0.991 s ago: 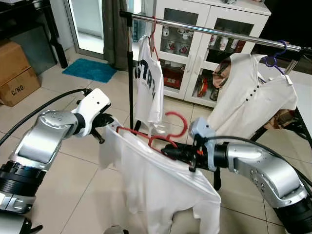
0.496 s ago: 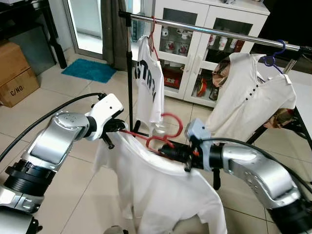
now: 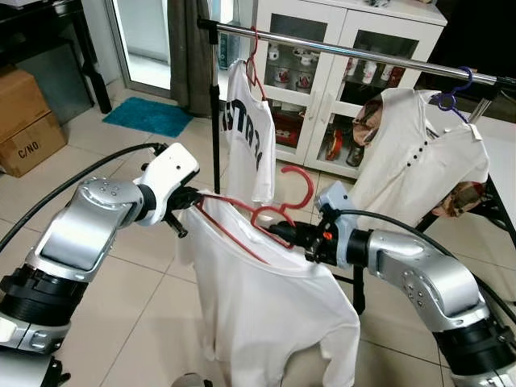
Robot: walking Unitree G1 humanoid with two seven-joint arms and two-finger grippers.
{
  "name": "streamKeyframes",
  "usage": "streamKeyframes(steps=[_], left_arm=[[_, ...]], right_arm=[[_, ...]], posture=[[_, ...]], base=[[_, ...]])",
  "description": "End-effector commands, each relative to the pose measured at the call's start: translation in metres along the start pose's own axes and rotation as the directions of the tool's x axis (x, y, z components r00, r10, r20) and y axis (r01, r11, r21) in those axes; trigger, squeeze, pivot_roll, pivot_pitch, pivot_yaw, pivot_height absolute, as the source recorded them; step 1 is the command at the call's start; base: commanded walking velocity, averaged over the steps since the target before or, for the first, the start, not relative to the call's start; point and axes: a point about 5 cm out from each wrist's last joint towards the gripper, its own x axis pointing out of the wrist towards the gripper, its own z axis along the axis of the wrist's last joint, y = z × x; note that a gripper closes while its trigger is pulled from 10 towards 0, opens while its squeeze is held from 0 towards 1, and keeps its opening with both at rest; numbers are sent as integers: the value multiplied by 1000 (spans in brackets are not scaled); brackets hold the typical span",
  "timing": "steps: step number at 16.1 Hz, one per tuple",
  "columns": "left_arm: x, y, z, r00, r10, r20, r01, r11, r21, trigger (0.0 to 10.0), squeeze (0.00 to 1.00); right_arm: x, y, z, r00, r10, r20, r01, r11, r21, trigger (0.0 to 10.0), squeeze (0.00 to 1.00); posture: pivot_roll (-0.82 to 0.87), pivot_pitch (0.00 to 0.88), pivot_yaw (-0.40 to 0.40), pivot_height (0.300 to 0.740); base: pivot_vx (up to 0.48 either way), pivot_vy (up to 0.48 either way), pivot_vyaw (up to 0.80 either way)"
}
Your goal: Hang hanger
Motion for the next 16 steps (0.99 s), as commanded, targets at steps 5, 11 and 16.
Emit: streamKeyframes(steps=[5, 11, 16], left_arm=[[-23, 14, 42, 965, 76, 252, -63, 996, -60, 10000, 1000], [-23, -2, 22, 876, 269, 401, -182, 953, -242, 10000, 0], [-12, -21, -19, 817, 463, 344, -316, 858, -404, 10000, 0]], right_arm=[[-5, -9, 4, 996, -76, 36, 76, 997, 10, 10000, 0], [-15, -32, -1, 918, -370, 140, 351, 925, 146, 10000, 0], [-31, -54, 4, 660, -712, 238, 628, 698, 344, 10000, 0]], posture=[[4, 0, -82, 710], [5, 0, -55, 710], [0, 0, -69, 710]], base=[[0, 0, 0], [0, 0, 0], [0, 0, 0]])
